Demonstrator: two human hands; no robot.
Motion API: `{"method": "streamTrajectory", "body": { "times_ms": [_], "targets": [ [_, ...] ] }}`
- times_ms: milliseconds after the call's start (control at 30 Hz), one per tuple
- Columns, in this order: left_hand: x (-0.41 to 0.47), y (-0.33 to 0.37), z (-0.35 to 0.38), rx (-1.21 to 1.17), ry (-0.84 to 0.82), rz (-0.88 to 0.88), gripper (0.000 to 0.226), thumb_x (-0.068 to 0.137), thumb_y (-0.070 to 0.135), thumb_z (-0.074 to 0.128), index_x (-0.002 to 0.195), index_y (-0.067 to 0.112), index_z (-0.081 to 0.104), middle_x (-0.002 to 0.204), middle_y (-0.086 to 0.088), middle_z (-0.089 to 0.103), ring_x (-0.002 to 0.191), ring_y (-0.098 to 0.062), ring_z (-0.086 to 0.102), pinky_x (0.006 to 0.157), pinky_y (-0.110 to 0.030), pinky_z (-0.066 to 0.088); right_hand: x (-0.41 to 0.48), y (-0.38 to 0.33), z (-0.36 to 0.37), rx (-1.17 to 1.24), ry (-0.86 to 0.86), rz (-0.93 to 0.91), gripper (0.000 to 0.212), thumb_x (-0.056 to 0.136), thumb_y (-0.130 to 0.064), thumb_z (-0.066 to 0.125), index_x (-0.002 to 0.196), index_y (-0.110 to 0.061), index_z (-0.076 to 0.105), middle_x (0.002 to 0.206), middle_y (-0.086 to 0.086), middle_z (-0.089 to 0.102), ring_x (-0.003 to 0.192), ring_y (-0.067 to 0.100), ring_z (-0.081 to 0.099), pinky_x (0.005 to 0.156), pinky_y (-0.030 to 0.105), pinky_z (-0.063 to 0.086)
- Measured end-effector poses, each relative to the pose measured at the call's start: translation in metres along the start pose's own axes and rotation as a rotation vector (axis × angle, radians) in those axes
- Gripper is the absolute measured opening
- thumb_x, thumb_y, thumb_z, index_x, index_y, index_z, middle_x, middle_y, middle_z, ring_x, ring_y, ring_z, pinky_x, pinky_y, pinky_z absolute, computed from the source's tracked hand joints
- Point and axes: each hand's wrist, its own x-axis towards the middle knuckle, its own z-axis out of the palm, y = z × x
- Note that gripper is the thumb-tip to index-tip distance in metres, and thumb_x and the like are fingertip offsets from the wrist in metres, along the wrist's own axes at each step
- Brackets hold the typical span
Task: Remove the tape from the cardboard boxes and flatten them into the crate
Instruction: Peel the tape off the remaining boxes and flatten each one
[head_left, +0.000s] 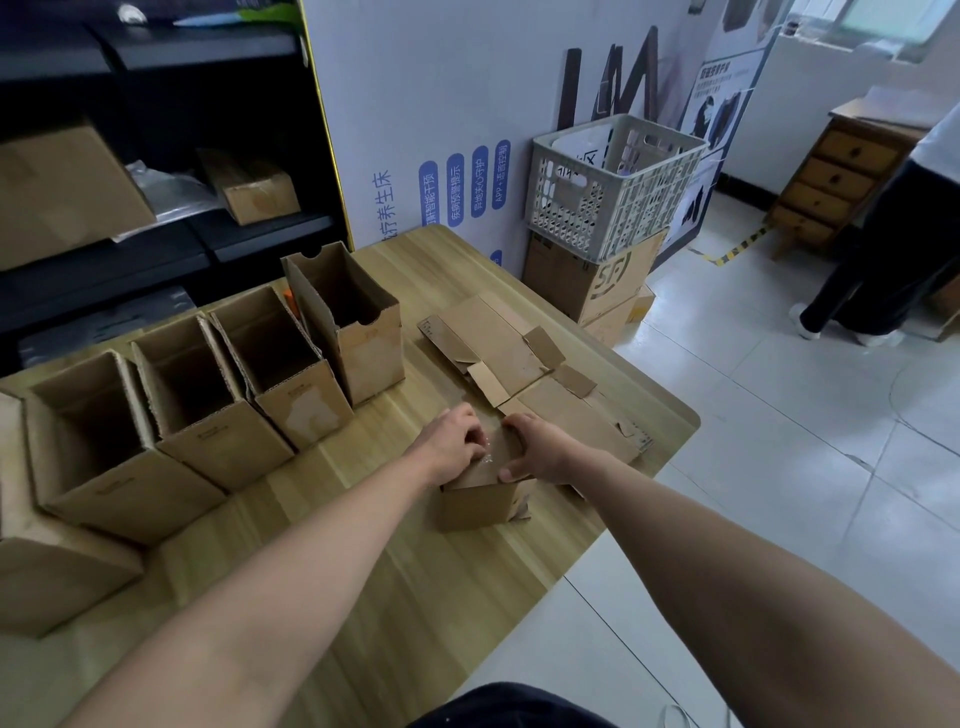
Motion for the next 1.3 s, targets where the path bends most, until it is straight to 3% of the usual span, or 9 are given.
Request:
{"method": "streamTrajectory", "body": {
  "times_ms": [133,400,667,833,1000,1300],
  "targets": [
    [-0.004,0.006,0.000,0.093,0.038,-0.003,0.021,0.082,0.036,0.068,0.082,0.018,0.057,0.098,0.003,0.049,0.096,-0.016,0.047,0.086,-0.031,0.045,-0.001,0.000,0.001,-0.002,0.002,0.006,0.083,0.073,-0.033,0.078,0.142,-0.017,0.034,0.138,0.004,0.042,0.121,0.024,0.044,0.101,0.037,0.041],
    [-0.002,0.019,0.008,0.257,0.086,-0.036,0.017,0.088,0.031,0.060,0.092,0.015,0.056,0.110,-0.004,0.052,0.108,-0.023,0.044,0.091,-0.038,0.041,-0.002,0.002,0.003,0.009,0.006,0.001,0.082,0.075,-0.029,0.077,0.143,-0.017,0.032,0.140,0.003,0.037,0.123,0.023,0.042,0.101,0.035,0.039],
    [-0.003,0.021,0.010,0.181,0.097,-0.079,0.020,0.089,0.021,0.055,0.106,0.010,0.053,0.114,-0.009,0.050,0.111,-0.026,0.045,0.095,-0.036,0.040,-0.004,0.001,0.003,0.020,0.017,0.003,0.080,0.076,-0.030,0.076,0.143,-0.017,0.033,0.141,0.003,0.036,0.122,0.024,0.043,0.101,0.036,0.042],
    [-0.010,0.013,0.009,0.025,0.150,-0.068,0.038,0.087,0.003,0.052,0.124,0.010,0.045,0.121,-0.008,0.048,0.111,-0.022,0.047,0.095,-0.031,0.041,-0.006,0.001,0.005,0.042,0.015,0.009,0.081,0.077,-0.031,0.076,0.143,-0.017,0.032,0.140,0.004,0.037,0.122,0.023,0.044,0.103,0.036,0.040],
    [-0.023,-0.009,0.005,-0.022,0.254,-0.065,0.043,0.088,0.010,0.057,0.129,0.013,0.045,0.114,-0.007,0.054,0.109,-0.018,0.045,0.097,-0.029,0.038,-0.006,0.001,0.004,0.069,-0.003,0.011,0.083,0.077,-0.030,0.076,0.145,-0.017,0.030,0.142,0.003,0.035,0.125,0.024,0.042,0.105,0.037,0.039],
    [-0.009,-0.005,0.003,0.069,0.216,-0.162,0.045,0.088,0.006,0.056,0.132,0.010,0.046,0.106,-0.011,0.060,0.097,-0.021,0.050,0.086,-0.028,0.041,-0.005,-0.002,0.003,0.094,-0.010,0.034,0.079,0.077,-0.025,0.076,0.143,-0.017,0.033,0.139,0.003,0.037,0.123,0.024,0.043,0.105,0.038,0.040]
  ]
}}
